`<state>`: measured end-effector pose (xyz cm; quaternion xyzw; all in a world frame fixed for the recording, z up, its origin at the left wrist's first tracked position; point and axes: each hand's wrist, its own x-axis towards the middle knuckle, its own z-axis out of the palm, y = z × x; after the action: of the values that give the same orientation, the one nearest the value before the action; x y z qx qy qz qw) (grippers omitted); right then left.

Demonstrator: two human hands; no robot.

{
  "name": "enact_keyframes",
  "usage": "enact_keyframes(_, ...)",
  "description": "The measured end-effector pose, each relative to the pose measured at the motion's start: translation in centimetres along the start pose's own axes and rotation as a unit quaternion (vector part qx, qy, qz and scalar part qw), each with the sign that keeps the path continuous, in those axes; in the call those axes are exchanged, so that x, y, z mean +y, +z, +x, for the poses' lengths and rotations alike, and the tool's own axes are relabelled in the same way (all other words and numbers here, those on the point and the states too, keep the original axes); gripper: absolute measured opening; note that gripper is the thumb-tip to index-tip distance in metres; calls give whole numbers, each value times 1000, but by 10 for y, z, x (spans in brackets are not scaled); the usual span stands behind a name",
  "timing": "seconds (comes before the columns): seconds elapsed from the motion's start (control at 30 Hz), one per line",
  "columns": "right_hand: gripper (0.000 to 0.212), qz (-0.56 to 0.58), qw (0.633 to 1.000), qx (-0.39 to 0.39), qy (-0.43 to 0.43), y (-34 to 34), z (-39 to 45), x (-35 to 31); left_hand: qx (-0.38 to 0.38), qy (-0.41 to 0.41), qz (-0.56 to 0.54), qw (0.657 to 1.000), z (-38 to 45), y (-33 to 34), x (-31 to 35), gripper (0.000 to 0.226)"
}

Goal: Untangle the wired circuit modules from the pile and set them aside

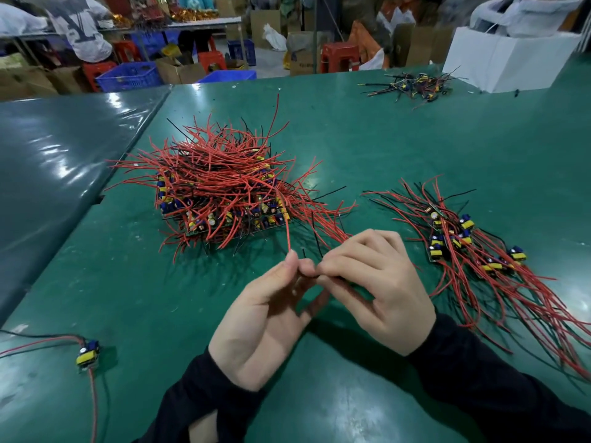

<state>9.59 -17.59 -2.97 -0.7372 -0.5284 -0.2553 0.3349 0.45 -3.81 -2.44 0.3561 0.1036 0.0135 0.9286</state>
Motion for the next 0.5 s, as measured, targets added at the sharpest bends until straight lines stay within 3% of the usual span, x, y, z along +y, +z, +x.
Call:
enact_keyframes(0.13,19,-39,999,30,0,-1,0,2,38,14,71,997,-1,1,3,28)
enact_keyframes(0.23,20,-50,998,24,-12,1,-1,0,61,25,54,996,0,0,2,23)
enact_keyframes(0.4,24,-35,999,2,-18,2,-1,0,-19,-2,-3,1000,-4,1,1,18)
enact_keyframes(0.5,24,-26,1000,8,-10,2,-1,1,5,34,13,999,-3,2,3,16)
